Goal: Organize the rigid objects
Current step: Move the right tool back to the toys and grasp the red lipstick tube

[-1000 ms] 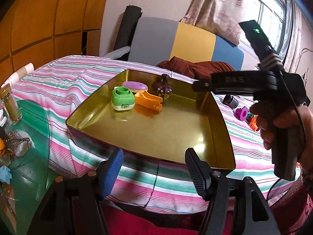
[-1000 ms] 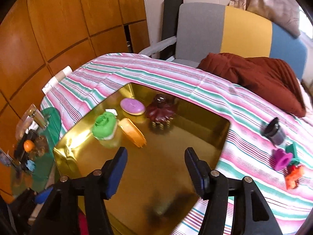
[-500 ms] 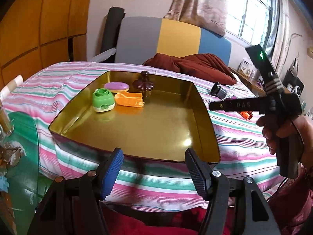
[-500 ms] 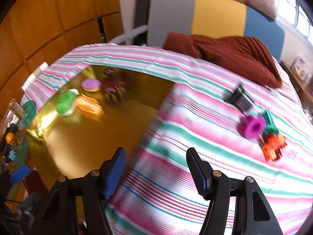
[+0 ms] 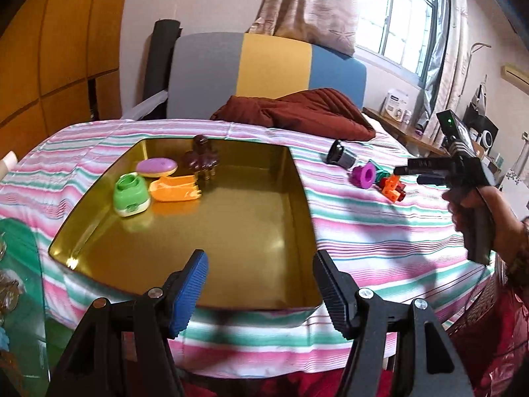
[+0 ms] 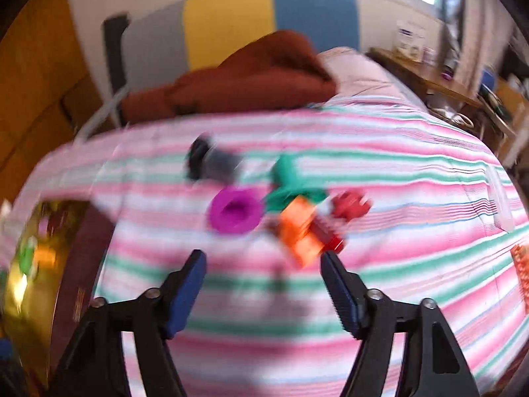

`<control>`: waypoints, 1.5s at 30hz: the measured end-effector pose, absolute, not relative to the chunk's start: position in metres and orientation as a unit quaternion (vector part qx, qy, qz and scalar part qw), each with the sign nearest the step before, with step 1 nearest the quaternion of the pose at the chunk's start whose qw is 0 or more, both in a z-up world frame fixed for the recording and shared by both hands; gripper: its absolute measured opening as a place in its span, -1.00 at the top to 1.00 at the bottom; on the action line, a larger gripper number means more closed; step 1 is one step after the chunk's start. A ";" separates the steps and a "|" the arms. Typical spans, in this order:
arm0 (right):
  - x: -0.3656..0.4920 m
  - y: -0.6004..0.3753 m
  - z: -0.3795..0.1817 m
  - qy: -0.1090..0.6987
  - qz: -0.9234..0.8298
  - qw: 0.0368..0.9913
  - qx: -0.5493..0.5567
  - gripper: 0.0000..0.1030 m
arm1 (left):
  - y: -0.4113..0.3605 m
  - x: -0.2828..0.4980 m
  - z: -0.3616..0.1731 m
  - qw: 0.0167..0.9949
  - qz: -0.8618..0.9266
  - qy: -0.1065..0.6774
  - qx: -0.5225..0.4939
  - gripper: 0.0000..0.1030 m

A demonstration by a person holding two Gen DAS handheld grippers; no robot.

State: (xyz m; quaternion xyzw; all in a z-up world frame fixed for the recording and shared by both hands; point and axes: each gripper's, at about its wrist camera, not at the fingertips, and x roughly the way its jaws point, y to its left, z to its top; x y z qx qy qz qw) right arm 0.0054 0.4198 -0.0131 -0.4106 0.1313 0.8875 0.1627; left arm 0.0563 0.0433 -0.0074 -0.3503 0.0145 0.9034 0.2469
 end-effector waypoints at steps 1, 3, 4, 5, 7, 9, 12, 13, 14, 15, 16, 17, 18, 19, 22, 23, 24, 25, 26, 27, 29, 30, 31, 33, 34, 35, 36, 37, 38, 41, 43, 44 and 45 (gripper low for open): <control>0.004 0.430 -0.014 0.139 0.890 0.165 -0.402 -0.47 | 0.046 0.057 -0.006 0.249 0.903 0.016 -0.349 -0.29; -0.005 0.447 -0.017 0.150 0.892 0.166 -0.393 -0.47 | 0.051 0.059 -0.004 0.255 0.903 0.019 -0.346 -0.29; -0.010 0.454 -0.020 0.157 0.892 0.159 -0.394 -0.47 | 0.053 0.061 -0.003 0.257 0.903 0.022 -0.344 -0.29; -0.013 0.458 -0.022 0.161 0.893 0.153 -0.392 -0.47 | 0.056 0.063 -0.003 0.259 0.903 0.027 -0.343 -0.29; -0.019 0.459 -0.027 0.163 0.896 0.137 -0.389 -0.47 | 0.060 0.067 -0.003 0.261 0.903 0.036 -0.341 -0.29; -0.023 0.455 -0.032 0.178 0.898 0.097 -0.389 -0.47 | 0.063 0.068 -0.004 0.259 0.903 0.041 -0.341 -0.29; -0.027 0.440 -0.031 0.200 0.893 -0.002 -0.402 -0.47 | 0.063 0.067 -0.004 0.257 0.903 0.039 -0.342 -0.29; -0.025 0.434 -0.026 0.210 0.894 -0.039 -0.394 -0.47 | 0.064 0.065 -0.004 0.255 0.903 0.036 -0.343 -0.29; -0.023 0.432 -0.022 0.218 0.895 -0.063 -0.384 -0.46 | 0.065 0.064 -0.005 0.254 0.903 0.035 -0.345 -0.29; -0.018 0.431 -0.013 0.225 0.902 -0.073 -0.361 -0.47 | 0.065 0.063 -0.005 0.254 0.903 0.034 -0.346 -0.29; -0.014 0.434 -0.009 0.227 0.908 -0.065 -0.345 -0.47 | 0.066 0.063 -0.006 0.253 0.903 0.034 -0.346 -0.29; -0.009 0.437 -0.004 0.231 0.913 -0.049 -0.331 -0.47 | 0.066 0.063 -0.006 0.253 0.903 0.035 -0.346 -0.29; -0.006 0.446 -0.002 0.233 0.918 -0.011 -0.322 -0.47 | 0.067 0.063 -0.007 0.253 0.903 0.036 -0.346 -0.29; -0.004 0.453 -0.002 0.229 0.919 0.021 -0.320 -0.47 | 0.067 0.063 -0.007 0.253 0.903 0.037 -0.346 -0.29; -0.006 0.469 -0.013 0.183 0.906 0.143 -0.355 -0.44 | 0.068 0.064 -0.006 0.255 0.903 0.039 -0.343 -0.29; -0.010 0.470 -0.019 0.162 0.897 0.166 -0.375 -0.41 | 0.069 0.064 -0.006 0.256 0.903 0.039 -0.343 -0.29; -0.016 0.470 -0.027 0.136 0.887 0.185 -0.400 -0.36 | 0.069 0.064 -0.006 0.257 0.903 0.039 -0.343 -0.29; -0.020 0.470 -0.032 0.123 0.882 0.187 -0.414 -0.31 | 0.070 0.064 -0.005 0.258 0.903 0.039 -0.343 -0.29; -0.027 0.468 -0.039 0.108 0.876 0.188 -0.431 -0.28 | 0.070 0.064 -0.005 0.259 0.902 0.039 -0.343 -0.29; -0.030 0.467 -0.043 0.099 0.873 0.187 -0.440 -0.23 | 0.071 0.064 -0.005 0.259 0.902 0.040 -0.343 -0.29; -0.041 0.461 -0.053 0.075 0.866 0.178 -0.462 -0.17 | 0.072 0.065 -0.005 0.261 0.902 0.042 -0.343 -0.29; -0.045 0.460 -0.059 0.062 0.861 0.177 -0.473 -0.08 | 0.073 0.065 -0.005 0.262 0.901 0.043 -0.342 -0.29; -0.048 0.461 -0.064 0.055 0.856 0.174 -0.483 -0.02 | 0.074 0.066 -0.005 0.263 0.901 0.046 -0.342 -0.29; -0.050 0.466 -0.071 0.067 0.849 0.164 -0.497 0.05 | 0.076 0.066 -0.005 0.265 0.900 0.050 -0.343 -0.29; -0.051 0.469 -0.073 0.071 0.848 0.163 -0.500 0.08 | 0.078 0.066 -0.005 0.266 0.900 0.051 -0.343 -0.29; -0.049 0.472 -0.074 0.079 0.849 0.159 -0.497 0.13 | 0.080 0.066 -0.005 0.268 0.899 0.052 -0.343 -0.29; -0.051 0.476 -0.075 0.089 0.850 0.153 -0.496 0.23 | 0.083 0.065 -0.005 0.271 0.897 0.055 -0.344 -0.29; -0.051 0.478 -0.075 0.100 0.850 0.150 -0.494 0.35 | 0.086 0.065 -0.005 0.273 0.896 0.057 -0.345 -0.29; -0.050 0.479 -0.074 0.105 0.850 0.149 -0.494 0.42 | 0.089 0.065 -0.004 0.277 0.895 0.060 -0.344 -0.29; -0.046 0.478 -0.072 0.120 0.845 0.136 -0.503 0.48 | 0.102 0.066 -0.001 0.291 0.892 0.069 -0.340 -0.29; -0.040 0.477 -0.071 0.138 0.836 0.134 -0.515 0.48 | 0.112 0.065 0.002 0.300 0.889 0.071 -0.337 -0.29; -0.036 0.478 -0.071 0.149 0.828 0.138 -0.522 0.48 | 0.118 0.063 0.004 0.307 0.887 0.071 -0.339 -0.29; -0.031 0.478 -0.070 0.160 0.822 0.143 -0.527 0.48 | 0.124 0.061 0.004 0.313 0.883 0.073 -0.342 -0.29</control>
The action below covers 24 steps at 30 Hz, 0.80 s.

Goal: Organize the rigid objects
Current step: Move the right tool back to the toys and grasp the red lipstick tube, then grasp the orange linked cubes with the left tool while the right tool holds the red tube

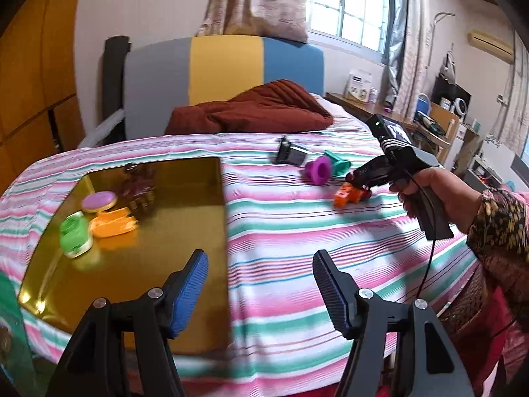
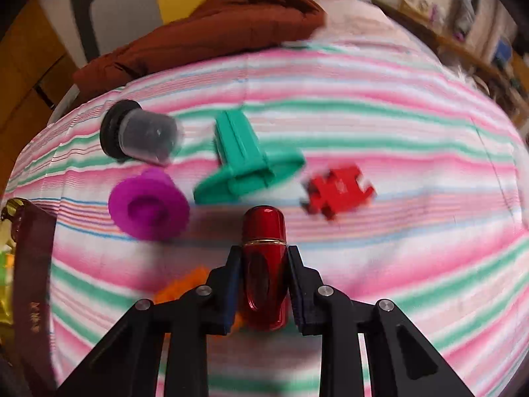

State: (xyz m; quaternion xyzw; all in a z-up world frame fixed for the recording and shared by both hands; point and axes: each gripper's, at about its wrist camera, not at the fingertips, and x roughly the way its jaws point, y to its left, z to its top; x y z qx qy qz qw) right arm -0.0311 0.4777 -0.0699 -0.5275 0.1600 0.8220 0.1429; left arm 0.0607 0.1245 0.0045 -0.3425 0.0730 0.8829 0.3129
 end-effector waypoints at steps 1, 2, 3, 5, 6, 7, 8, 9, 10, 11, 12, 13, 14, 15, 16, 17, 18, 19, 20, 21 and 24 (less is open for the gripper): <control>-0.025 0.477 -0.069 0.170 0.817 0.148 -0.530 0.48 | 0.132 0.059 0.005 0.318 0.880 0.076 -0.345 -0.29; -0.020 0.480 -0.069 0.182 0.813 0.154 -0.532 0.48 | 0.140 0.057 0.006 0.323 0.877 0.080 -0.347 -0.29; -0.014 0.481 -0.068 0.193 0.809 0.158 -0.532 0.48 | 0.149 0.056 0.006 0.330 0.874 0.085 -0.346 -0.29; -0.005 0.484 -0.068 0.210 0.804 0.165 -0.531 0.48 | 0.169 0.052 0.007 0.346 0.867 0.097 -0.345 -0.29; -0.002 0.485 -0.067 0.213 0.803 0.170 -0.530 0.48 | 0.179 0.049 0.007 0.356 0.862 0.101 -0.347 -0.29; -0.001 0.485 -0.066 0.210 0.803 0.175 -0.530 0.48 | 0.191 0.045 0.007 0.366 0.857 0.104 -0.349 -0.29; -0.001 0.485 -0.066 0.205 0.802 0.181 -0.531 0.48 | 0.199 0.043 0.006 0.371 0.854 0.110 -0.349 -0.30; -0.001 0.484 -0.065 0.195 0.801 0.192 -0.532 0.49 | 0.211 0.040 0.005 0.379 0.850 0.121 -0.345 -0.30; -0.001 0.485 -0.065 0.183 0.799 0.208 -0.534 0.49 | 0.220 0.038 0.003 0.386 0.847 0.130 -0.342 -0.31; 0.001 0.483 -0.063 0.174 0.797 0.219 -0.535 0.49 | 0.234 0.033 0.000 0.390 0.842 0.145 -0.343 -0.31; 0.002 0.485 -0.063 0.172 0.794 0.230 -0.535 0.49 | 0.241 0.030 -0.002 0.392 0.840 0.151 -0.343 -0.32; 0.003 0.486 -0.063 0.179 0.794 0.233 -0.533 0.49 | 0.252 0.026 -0.006 0.397 0.837 0.157 -0.344 -0.32; 0.004 0.488 -0.063 0.188 0.793 0.235 -0.531 0.49 | 0.262 0.021 -0.010 0.397 0.834 0.164 -0.346 -0.32; 0.005 0.490 -0.062 0.197 0.791 0.236 -0.528 0.49 | 0.273 0.016 -0.014 0.396 0.833 0.171 -0.347 -0.32; 0.006 0.491 -0.062 0.201 0.791 0.236 -0.527 0.49 | 0.282 0.012 -0.018 0.400 0.830 0.178 -0.345 -0.32; 0.008 0.490 -0.061 0.204 0.791 0.236 -0.527 0.48 | 0.293 0.009 -0.022 0.404 0.827 0.187 -0.344 -0.32; 0.008 0.491 -0.061 0.206 0.790 0.236 -0.526 0.48 | 0.303 0.006 -0.027 0.404 0.825 0.198 -0.343 -0.32; 0.008 0.490 -0.060 0.207 0.790 0.236 -0.526 0.48 | 0.311 0.004 -0.031 0.407 0.822 0.206 -0.340 -0.32; 0.008 0.490 -0.060 0.207 0.790 0.236 -0.527 0.48 | 0.321 0.000 -0.037 0.413 0.817 0.215 -0.340 -0.32; 0.008 0.490 -0.060 0.206 0.790 0.236 -0.527 0.48 | 0.329 -0.002 -0.040 0.414 0.814 0.220 -0.341 -0.32; 0.008 0.490 -0.060 0.209 0.790 0.236 -0.526 0.48 | 0.346 -0.013 -0.054 0.421 0.807 0.223 -0.349 -0.32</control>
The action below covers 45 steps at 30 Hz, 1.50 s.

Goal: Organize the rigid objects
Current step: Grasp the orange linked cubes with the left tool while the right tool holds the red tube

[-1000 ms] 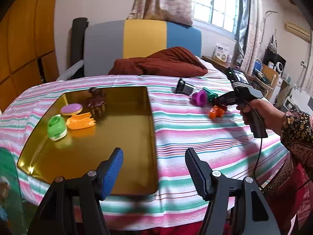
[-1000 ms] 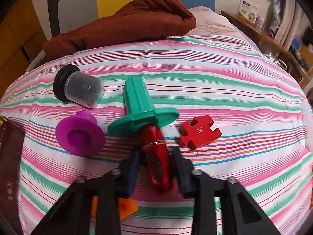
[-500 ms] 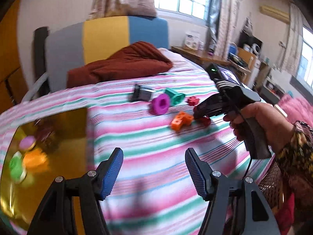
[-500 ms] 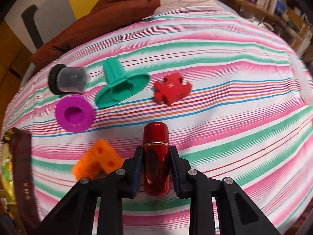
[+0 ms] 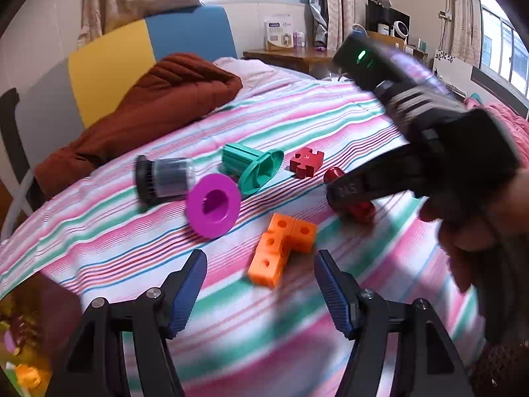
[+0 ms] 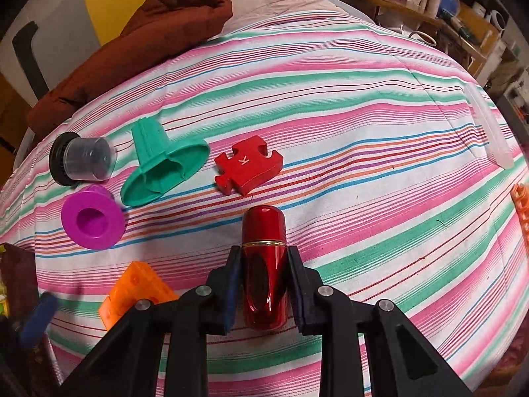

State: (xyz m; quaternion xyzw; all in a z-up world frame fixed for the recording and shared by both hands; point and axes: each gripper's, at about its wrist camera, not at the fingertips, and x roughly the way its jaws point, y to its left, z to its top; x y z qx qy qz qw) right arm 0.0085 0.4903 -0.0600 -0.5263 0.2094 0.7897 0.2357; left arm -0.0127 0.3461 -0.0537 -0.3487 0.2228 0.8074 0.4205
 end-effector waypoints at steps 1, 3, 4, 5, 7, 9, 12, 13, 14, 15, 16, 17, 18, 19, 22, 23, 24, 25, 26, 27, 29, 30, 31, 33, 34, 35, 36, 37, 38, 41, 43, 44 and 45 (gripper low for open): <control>0.010 0.493 -0.060 0.212 0.789 0.235 -0.526 0.48 | 0.349 -0.016 -0.058 0.418 0.807 0.222 -0.352 -0.32; -0.001 0.499 -0.061 0.221 0.788 0.235 -0.525 0.48 | 0.354 -0.020 -0.065 0.418 0.808 0.214 -0.357 -0.32; -0.001 0.500 -0.061 0.223 0.787 0.235 -0.525 0.48 | 0.357 -0.021 -0.067 0.418 0.808 0.211 -0.358 -0.32; -0.002 0.503 -0.062 0.225 0.787 0.234 -0.524 0.48 | 0.359 -0.021 -0.069 0.422 0.807 0.207 -0.359 -0.32; -0.003 0.507 -0.066 0.225 0.787 0.234 -0.525 0.48 | 0.366 -0.021 -0.075 0.430 0.797 0.208 -0.369 -0.32; -0.003 0.506 -0.065 0.224 0.787 0.234 -0.525 0.48 | 0.372 -0.024 -0.079 0.433 0.790 0.211 -0.379 -0.32; -0.002 0.507 -0.066 0.226 0.787 0.234 -0.525 0.48 | 0.379 -0.027 -0.083 0.450 0.776 0.206 -0.391 -0.31; -0.003 0.507 -0.066 0.225 0.787 0.234 -0.525 0.48 | 0.381 -0.028 -0.084 0.457 0.771 0.203 -0.394 -0.18; -0.003 0.507 -0.065 0.223 0.787 0.234 -0.525 0.48 | 0.380 -0.029 -0.085 0.458 0.772 0.198 -0.394 0.04; -0.003 0.507 -0.065 0.222 0.787 0.234 -0.525 0.48 | 0.379 -0.029 -0.084 0.455 0.774 0.196 -0.394 0.11; -0.005 0.507 -0.065 0.220 0.788 0.234 -0.526 0.48 | 0.377 -0.031 -0.084 0.453 0.777 0.190 -0.394 0.10; -0.005 0.507 -0.065 0.218 0.788 0.234 -0.526 0.48 | 0.374 -0.031 -0.084 0.454 0.777 0.186 -0.394 0.10; -0.007 0.508 -0.065 0.216 0.788 0.234 -0.526 0.48 | 0.372 -0.031 -0.085 0.454 0.778 0.183 -0.394 0.11; -0.007 0.507 -0.064 0.215 0.789 0.234 -0.526 0.48 | 0.370 -0.029 -0.085 0.452 0.780 0.183 -0.392 0.11; -0.005 0.507 -0.065 0.211 0.790 0.234 -0.526 0.48 | 0.362 -0.023 -0.084 0.445 0.787 0.191 -0.383 0.11; -0.005 0.506 -0.064 0.209 0.790 0.234 -0.526 0.48 | 0.359 -0.022 -0.085 0.442 0.790 0.191 -0.381 0.11; -0.004 0.505 -0.064 0.206 0.791 0.234 -0.527 0.48 | 0.354 -0.020 -0.085 0.440 0.792 0.188 -0.379 0.11; -0.005 0.504 -0.064 0.201 0.792 0.234 -0.527 0.48 | 0.351 -0.019 -0.084 0.439 0.793 0.186 -0.379 0.11; -0.005 0.502 -0.063 0.196 0.793 0.232 -0.528 0.48 | 0.345 -0.018 -0.084 0.436 0.796 0.181 -0.379 0.11; -0.006 0.500 -0.063 0.191 0.795 0.229 -0.529 0.48 | 0.339 -0.017 -0.084 0.432 0.798 0.177 -0.380 0.11; -0.005 0.496 -0.062 0.184 0.798 0.221 -0.529 0.48 | 0.331 -0.017 -0.084 0.427 0.803 0.171 -0.380 0.10; -0.006 0.492 -0.061 0.180 0.801 0.214 -0.530 0.48 | 0.327 -0.016 -0.083 0.423 0.805 0.168 -0.380 0.11; -0.010 0.489 -0.062 0.176 0.804 0.205 -0.530 0.48 | 0.323 -0.016 -0.083 0.421 0.807 0.165 -0.380 0.11; -0.018 0.483 -0.064 0.168 0.808 0.190 -0.531 0.48 | 0.318 -0.014 -0.083 0.417 0.810 0.162 -0.379 0.11; -0.020 0.479 -0.063 0.160 0.811 0.183 -0.532 0.48 | 0.314 -0.012 -0.083 0.415 0.812 0.162 -0.378 0.11; -0.022 0.475 -0.063 0.152 0.814 0.174 -0.533 0.48 | 0.312 -0.011 -0.083 0.413 0.813 0.161 -0.378 0.11; -0.024 0.473 -0.063 0.149 0.816 0.167 -0.533 0.48 | 0.309 -0.010 -0.083 0.411 0.814 0.160 -0.377 0.11; -0.027 0.469 -0.064 0.145 0.819 0.156 -0.533 0.48 | 0.305 -0.009 -0.083 0.409 0.816 0.158 -0.377 0.11; -0.029 0.466 -0.065 0.141 0.821 0.148 -0.533 0.48 | 0.302 -0.008 -0.083 0.408 0.816 0.156 -0.377 0.11; -0.034 0.457 -0.065 0.125 0.827 0.123 -0.533 0.48 | 0.288 -0.004 -0.082 0.404 0.819 0.148 -0.379 0.11; -0.037 0.453 -0.066 0.123 0.831 0.106 -0.532 0.48 | 0.279 0.001 -0.081 0.400 0.822 0.145 -0.378 0.11; -0.040 0.452 -0.067 0.124 0.831 0.103 -0.532 0.48 | 0.273 0.005 -0.081 0.396 0.825 0.145 -0.376 0.11; -0.039 0.450 -0.067 0.123 0.832 0.098 -0.532 0.48 | 0.267 0.010 -0.081 0.393 0.828 0.145 -0.372 0.11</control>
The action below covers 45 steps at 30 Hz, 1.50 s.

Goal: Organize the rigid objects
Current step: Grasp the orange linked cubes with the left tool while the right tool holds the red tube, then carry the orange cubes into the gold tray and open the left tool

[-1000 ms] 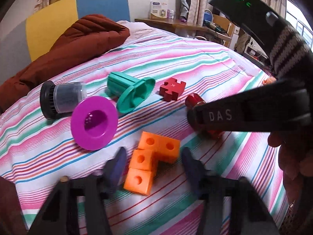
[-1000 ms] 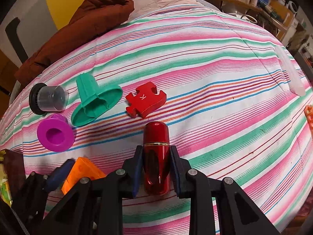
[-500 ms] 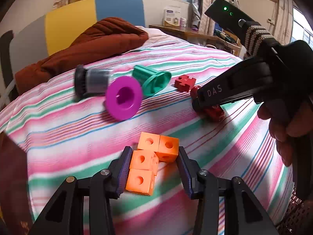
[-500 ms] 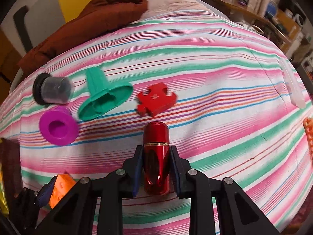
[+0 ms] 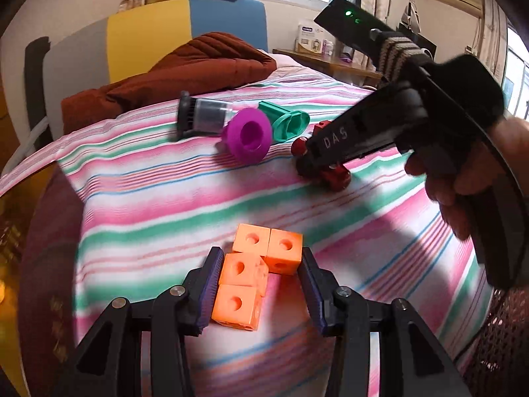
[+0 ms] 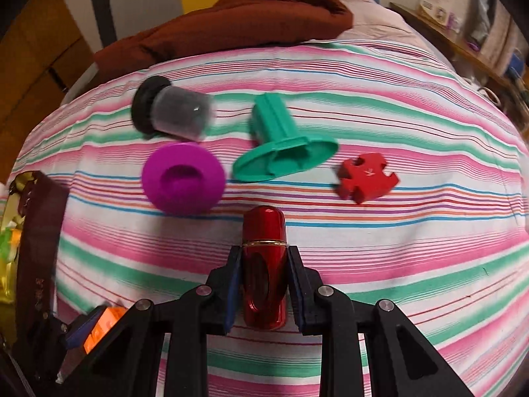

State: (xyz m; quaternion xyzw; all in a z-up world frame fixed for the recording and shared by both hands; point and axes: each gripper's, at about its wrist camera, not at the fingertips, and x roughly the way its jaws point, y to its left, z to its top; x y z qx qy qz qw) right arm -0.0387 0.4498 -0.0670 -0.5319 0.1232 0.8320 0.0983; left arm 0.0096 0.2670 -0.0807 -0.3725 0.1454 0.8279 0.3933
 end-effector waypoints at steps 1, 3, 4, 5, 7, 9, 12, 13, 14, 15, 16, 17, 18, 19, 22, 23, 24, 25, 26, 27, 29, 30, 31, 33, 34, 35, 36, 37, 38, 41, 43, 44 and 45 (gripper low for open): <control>-0.038 0.449 -0.067 0.123 0.833 0.095 -0.531 0.48 | 0.261 0.014 -0.081 0.391 0.831 0.146 -0.368 0.11; -0.036 0.449 -0.066 0.128 0.834 0.087 -0.530 0.48 | 0.253 0.021 -0.080 0.391 0.832 0.145 -0.365 0.11; -0.040 0.447 -0.068 0.133 0.834 0.080 -0.530 0.48 | 0.246 0.025 -0.079 0.392 0.832 0.142 -0.365 0.11; -0.040 0.446 -0.068 0.136 0.834 0.076 -0.529 0.48 | 0.241 0.027 -0.079 0.392 0.832 0.139 -0.366 0.11; -0.041 0.445 -0.069 0.138 0.835 0.066 -0.529 0.48 | 0.229 0.031 -0.077 0.391 0.833 0.126 -0.371 0.11; -0.041 0.443 -0.069 0.141 0.836 0.052 -0.528 0.48 | 0.215 0.033 -0.074 0.389 0.834 0.107 -0.375 0.11; -0.037 0.437 -0.068 0.144 0.838 0.031 -0.526 0.48 | 0.196 0.035 -0.067 0.385 0.839 0.083 -0.374 0.11; -0.034 0.432 -0.066 0.143 0.838 0.024 -0.525 0.48 | 0.193 0.036 -0.065 0.385 0.841 0.079 -0.373 0.11; -0.033 0.428 -0.065 0.142 0.839 0.018 -0.525 0.48 | 0.187 0.036 -0.062 0.384 0.843 0.074 -0.370 0.11; -0.028 0.422 -0.063 0.139 0.839 0.013 -0.525 0.48 | 0.183 0.038 -0.058 0.386 0.844 0.070 -0.365 0.11; -0.031 0.421 -0.064 0.136 0.840 0.010 -0.525 0.48 | 0.178 0.041 -0.053 0.385 0.847 0.070 -0.359 0.11; -0.031 0.419 -0.064 0.133 0.841 0.007 -0.525 0.48 | 0.175 0.043 -0.050 0.384 0.850 0.071 -0.354 0.11; -0.030 0.417 -0.064 0.130 0.841 0.004 -0.525 0.48 | 0.171 0.045 -0.046 0.385 0.852 0.067 -0.349 0.11; -0.031 0.418 -0.065 0.129 0.841 0.001 -0.525 0.48 | 0.167 0.047 -0.042 0.386 0.853 0.061 -0.347 0.11; -0.031 0.415 -0.066 0.132 0.841 -0.011 -0.524 0.48 | 0.150 0.048 -0.033 0.381 0.857 0.044 -0.343 0.11; -0.031 0.413 -0.066 0.132 0.841 -0.014 -0.524 0.48 | 0.145 0.048 -0.030 0.377 0.860 0.039 -0.341 0.11; -0.033 0.414 -0.067 0.133 0.841 -0.019 -0.524 0.48 | 0.139 0.048 -0.027 0.371 0.863 0.034 -0.340 0.11; -0.033 0.413 -0.067 0.133 0.841 -0.020 -0.524 0.48 | 0.131 0.047 -0.024 0.363 0.867 0.029 -0.339 0.11; -0.033 0.411 -0.068 0.130 0.841 -0.020 -0.525 0.48 | 0.125 0.046 -0.023 0.357 0.870 0.025 -0.338 0.11; -0.033 0.408 -0.066 0.127 0.841 -0.019 -0.525 0.48 | 0.116 0.043 -0.020 0.347 0.874 0.018 -0.338 0.11; -0.033 0.408 -0.067 0.126 0.841 -0.019 -0.526 0.48 | 0.104 0.041 -0.016 0.330 0.881 0.013 -0.338 0.11; -0.033 0.408 -0.067 0.127 0.841 -0.019 -0.526 0.48 | 0.095 0.035 -0.014 0.313 0.887 0.008 -0.340 0.11; -0.033 0.408 -0.067 0.128 0.841 -0.019 -0.526 0.48 | 0.089 0.031 -0.014 0.304 0.889 0.004 -0.342 0.11; -0.033 0.408 -0.067 0.129 0.841 -0.019 -0.526 0.48 | 0.072 0.020 -0.013 0.277 0.897 -0.015 -0.345 0.11; -0.033 0.408 -0.067 0.129 0.841 -0.018 -0.525 0.48 | 0.063 0.014 -0.014 0.263 0.899 -0.022 -0.348 0.11; -0.033 0.408 -0.067 0.129 0.841 -0.018 -0.525 0.48 | 0.055 0.008 -0.014 0.247 0.902 -0.028 -0.352 0.11; -0.032 0.408 -0.066 0.130 0.842 -0.017 -0.523 0.48 | 0.046 0.001 -0.015 0.229 0.905 -0.036 -0.356 0.11; -0.032 0.408 -0.065 0.132 0.843 -0.019 -0.521 0.48 | 0.038 -0.004 -0.017 0.216 0.907 -0.043 -0.360 0.11; -0.031 0.408 -0.064 0.136 0.845 -0.024 -0.517 0.48 | 0.028 -0.012 -0.019 0.198 0.907 -0.050 -0.368 0.11; -0.028 0.404 -0.057 0.142 0.853 -0.041 -0.501 0.48 | 0.005 -0.027 -0.028 0.152 0.908 -0.065 -0.386 0.11; -0.028 0.398 -0.053 0.132 0.858 -0.049 -0.495 0.48 | -0.010 -0.034 -0.033 0.131 0.905 -0.073 -0.397 0.11; -0.028 0.396 -0.053 0.126 0.858 -0.051 -0.495 0.48 | -0.017 -0.038 -0.036 0.118 0.905 -0.078 -0.402 0.11; -0.028 0.393 -0.053 0.118 0.859 -0.055 -0.496 0.48 | -0.023 -0.041 -0.038 0.108 0.904 -0.083 -0.405 0.11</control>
